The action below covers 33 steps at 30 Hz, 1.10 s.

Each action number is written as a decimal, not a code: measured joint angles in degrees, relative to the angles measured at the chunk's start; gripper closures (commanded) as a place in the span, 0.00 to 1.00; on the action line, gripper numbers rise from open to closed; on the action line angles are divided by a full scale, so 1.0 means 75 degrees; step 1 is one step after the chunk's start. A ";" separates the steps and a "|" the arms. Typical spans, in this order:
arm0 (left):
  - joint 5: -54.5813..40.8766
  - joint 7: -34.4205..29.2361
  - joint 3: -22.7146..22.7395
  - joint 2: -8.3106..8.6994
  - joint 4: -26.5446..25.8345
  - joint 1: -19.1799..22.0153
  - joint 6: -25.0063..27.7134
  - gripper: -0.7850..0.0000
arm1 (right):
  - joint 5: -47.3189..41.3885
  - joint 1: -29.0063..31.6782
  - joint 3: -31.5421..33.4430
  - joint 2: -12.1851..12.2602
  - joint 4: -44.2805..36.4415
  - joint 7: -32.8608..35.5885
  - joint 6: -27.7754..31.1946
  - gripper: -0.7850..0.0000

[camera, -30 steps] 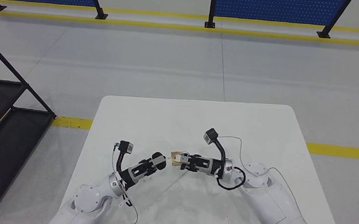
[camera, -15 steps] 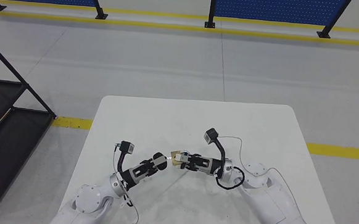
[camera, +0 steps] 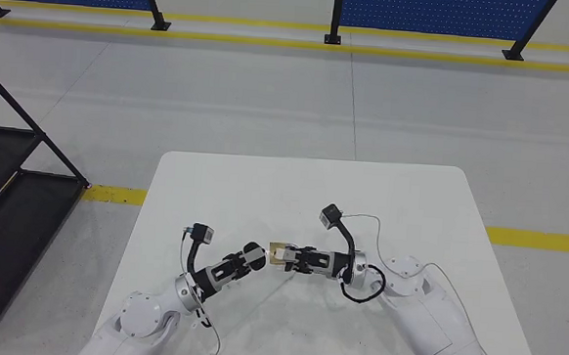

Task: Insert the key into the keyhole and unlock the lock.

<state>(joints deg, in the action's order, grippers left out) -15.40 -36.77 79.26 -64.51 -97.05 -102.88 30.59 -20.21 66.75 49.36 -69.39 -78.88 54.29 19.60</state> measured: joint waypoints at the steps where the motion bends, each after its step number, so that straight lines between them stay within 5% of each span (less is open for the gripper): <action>1: 0.0011 0.0004 -0.0005 0.0002 -0.0005 0.0000 -0.0003 1.00 | 0.0004 -0.0003 -0.0002 -0.0002 0.0000 0.0008 0.0005 1.00; 16: 0.0106 0.0083 -0.0077 0.0026 -0.0040 0.0042 -0.0095 1.00 | 0.0022 -0.0035 -0.0015 -0.0020 0.0012 0.0112 0.0065 1.00; 17: 0.0106 0.0094 -0.0080 0.0027 -0.0038 0.0045 -0.0095 0.56 | 0.0023 -0.0035 -0.0013 -0.0021 0.0013 0.0112 0.0062 1.00; 18: 0.0112 0.0109 -0.0083 0.0028 -0.0036 0.0049 -0.0096 0.00 | 0.0023 -0.0033 -0.0009 -0.0022 0.0014 0.0107 0.0062 1.00; 33: -0.0362 -0.0269 0.0292 0.0117 -0.0068 0.0124 -0.0332 0.00 | -0.0167 -0.0005 0.0123 -0.0001 0.0074 0.0251 -0.0066 1.00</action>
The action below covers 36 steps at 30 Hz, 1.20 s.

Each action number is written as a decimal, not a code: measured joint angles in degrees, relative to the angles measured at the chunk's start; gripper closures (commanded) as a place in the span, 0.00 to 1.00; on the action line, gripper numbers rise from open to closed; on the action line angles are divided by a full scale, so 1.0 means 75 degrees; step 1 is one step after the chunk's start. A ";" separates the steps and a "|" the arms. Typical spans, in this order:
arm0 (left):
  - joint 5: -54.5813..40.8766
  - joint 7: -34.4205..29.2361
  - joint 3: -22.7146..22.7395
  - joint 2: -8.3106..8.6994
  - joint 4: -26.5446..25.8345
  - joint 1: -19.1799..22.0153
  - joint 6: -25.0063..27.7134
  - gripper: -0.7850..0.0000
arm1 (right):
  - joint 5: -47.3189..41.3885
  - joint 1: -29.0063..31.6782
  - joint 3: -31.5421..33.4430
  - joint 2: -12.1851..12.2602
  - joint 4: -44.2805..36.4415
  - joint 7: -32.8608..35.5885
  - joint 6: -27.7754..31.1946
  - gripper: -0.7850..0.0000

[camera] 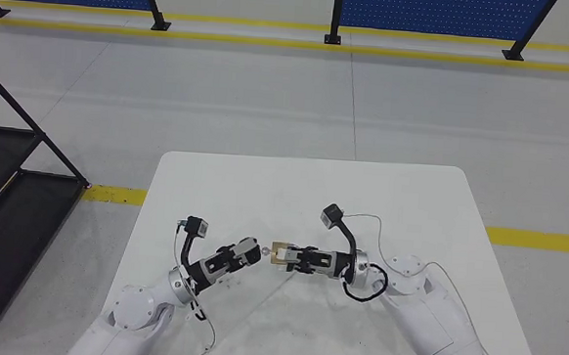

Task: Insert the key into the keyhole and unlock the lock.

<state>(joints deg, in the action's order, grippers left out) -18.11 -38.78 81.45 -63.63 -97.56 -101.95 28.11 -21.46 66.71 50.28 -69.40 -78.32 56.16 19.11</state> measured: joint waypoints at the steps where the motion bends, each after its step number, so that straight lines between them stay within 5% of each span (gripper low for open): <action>1: 0.0000 0.0000 0.0000 0.0000 -0.0001 0.0001 -0.0002 0.00 | -0.0036 -0.0005 0.0008 0.0001 0.0014 0.0037 -0.0005 1.00; 17: 0.0119 0.0010 0.0005 0.0006 -0.0030 0.0041 -0.0057 0.00 | -0.0062 -0.0015 0.0017 0.0002 0.0032 0.0077 -0.0005 1.00; 33: 0.0842 -0.1553 0.0150 0.0181 0.0352 0.0990 0.0244 0.00 | -0.0062 -0.0015 0.0017 0.0002 0.0032 0.0077 -0.0005 1.00; 36: 0.0780 -0.1672 0.0117 0.0196 0.0458 0.1028 0.0326 0.15 | -0.0062 -0.0015 0.0017 0.0002 0.0032 0.0077 -0.0005 1.00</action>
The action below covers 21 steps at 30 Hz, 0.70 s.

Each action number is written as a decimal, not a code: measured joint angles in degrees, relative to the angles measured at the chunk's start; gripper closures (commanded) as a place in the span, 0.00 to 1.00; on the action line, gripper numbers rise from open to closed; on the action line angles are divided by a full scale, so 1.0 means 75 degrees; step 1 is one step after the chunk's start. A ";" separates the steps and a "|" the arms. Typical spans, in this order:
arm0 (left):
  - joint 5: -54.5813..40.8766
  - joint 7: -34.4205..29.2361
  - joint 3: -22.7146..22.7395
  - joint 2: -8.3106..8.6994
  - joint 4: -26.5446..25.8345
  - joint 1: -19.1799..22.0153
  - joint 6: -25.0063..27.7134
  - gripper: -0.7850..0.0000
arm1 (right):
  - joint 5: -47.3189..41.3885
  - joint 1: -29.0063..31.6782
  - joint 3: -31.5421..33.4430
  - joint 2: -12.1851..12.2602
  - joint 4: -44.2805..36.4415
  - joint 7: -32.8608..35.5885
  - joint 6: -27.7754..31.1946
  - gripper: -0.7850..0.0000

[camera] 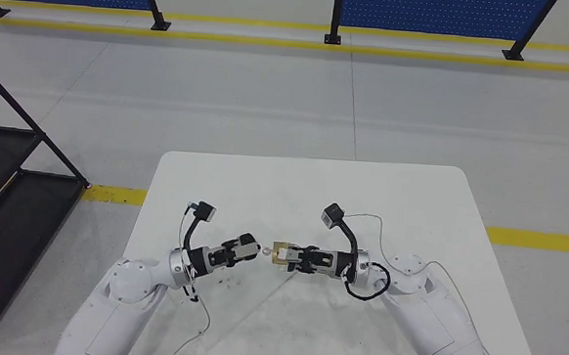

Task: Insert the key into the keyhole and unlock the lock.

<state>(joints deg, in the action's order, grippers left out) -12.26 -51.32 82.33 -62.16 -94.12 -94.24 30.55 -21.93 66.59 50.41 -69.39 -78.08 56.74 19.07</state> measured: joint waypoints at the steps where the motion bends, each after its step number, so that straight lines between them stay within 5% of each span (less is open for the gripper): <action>1: -0.0032 -0.0051 0.0000 0.0007 0.0026 0.0003 0.0038 0.38 | 0.0000 0.0000 0.0000 0.0000 0.0000 0.0000 0.0000 1.00; 2: -0.0062 -0.0083 0.0007 0.0013 0.0049 0.0004 0.0068 0.52 | 0.0000 0.0000 0.0000 0.0000 0.0000 0.0000 0.0000 1.00; 5: -0.0070 -0.0137 0.0031 0.0036 0.0071 -0.0010 0.0134 0.60 | 0.0000 0.0000 0.0000 0.0000 0.0000 0.0000 0.0000 1.00; 14: 0.0045 -0.0225 0.0070 0.0101 -0.0090 -0.0127 0.0228 0.67 | 0.0000 0.0000 0.0000 0.0000 0.0000 0.0000 0.0000 1.00; 21: 0.0005 -0.0279 -0.0010 0.0135 -0.0123 -0.0135 0.0239 0.83 | 0.0000 0.0000 0.0000 0.0000 0.0000 0.0000 0.0000 1.00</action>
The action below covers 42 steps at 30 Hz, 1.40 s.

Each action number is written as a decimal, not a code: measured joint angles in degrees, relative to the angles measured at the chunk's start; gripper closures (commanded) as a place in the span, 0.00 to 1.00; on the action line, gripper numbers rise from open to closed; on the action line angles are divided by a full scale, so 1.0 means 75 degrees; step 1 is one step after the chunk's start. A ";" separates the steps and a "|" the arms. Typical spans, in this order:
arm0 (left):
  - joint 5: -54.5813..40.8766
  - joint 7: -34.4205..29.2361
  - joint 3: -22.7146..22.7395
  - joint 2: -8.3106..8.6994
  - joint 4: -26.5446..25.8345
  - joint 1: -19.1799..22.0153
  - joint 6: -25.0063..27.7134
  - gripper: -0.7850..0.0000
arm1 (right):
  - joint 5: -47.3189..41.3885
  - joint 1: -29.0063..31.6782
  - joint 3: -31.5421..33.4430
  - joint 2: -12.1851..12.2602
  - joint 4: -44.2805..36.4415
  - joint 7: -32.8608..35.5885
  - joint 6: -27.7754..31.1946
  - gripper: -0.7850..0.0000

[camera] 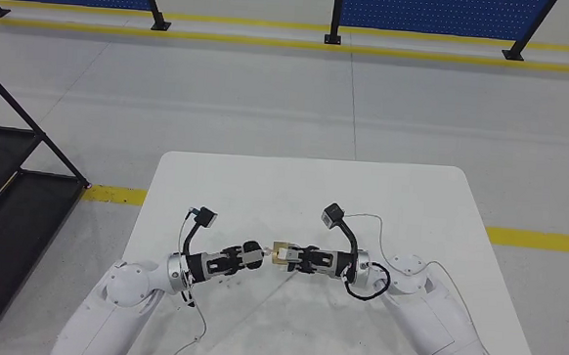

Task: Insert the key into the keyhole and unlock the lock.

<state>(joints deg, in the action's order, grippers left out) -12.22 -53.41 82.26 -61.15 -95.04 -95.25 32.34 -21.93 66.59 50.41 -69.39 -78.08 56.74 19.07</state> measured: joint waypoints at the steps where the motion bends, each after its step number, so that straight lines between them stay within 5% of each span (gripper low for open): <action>1: 0.0000 0.0007 -0.0013 0.0003 0.0004 0.0019 -0.0017 0.91 | 0.0000 0.0000 0.0000 0.0000 0.0000 0.0000 0.0000 1.00; 17: 0.0086 0.0187 -0.0200 0.0047 -0.0006 0.0260 -0.0193 0.90 | 0.0000 0.0000 0.0000 0.0000 0.0000 0.0000 0.0000 1.00; 23: 0.0124 0.0177 -0.0269 0.0068 0.0020 0.0311 -0.0186 1.00 | 0.0000 0.0000 0.0000 0.0000 0.0000 0.0000 0.0000 1.00; 29: 0.0271 0.0252 -0.0363 0.0081 0.0077 0.0377 -0.0119 1.00 | 0.0000 0.0000 0.0000 0.0000 0.0000 0.0000 0.0000 1.00; 42: 0.0966 0.0925 -0.0332 0.0113 0.0086 0.0229 0.0879 1.00 | 0.0000 0.0000 0.0000 0.0000 0.0000 0.0000 0.0000 1.00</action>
<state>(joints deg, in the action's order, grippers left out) -4.97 -46.48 79.77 -60.30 -94.40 -93.54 38.94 -21.93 66.59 50.41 -69.39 -78.08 56.74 19.07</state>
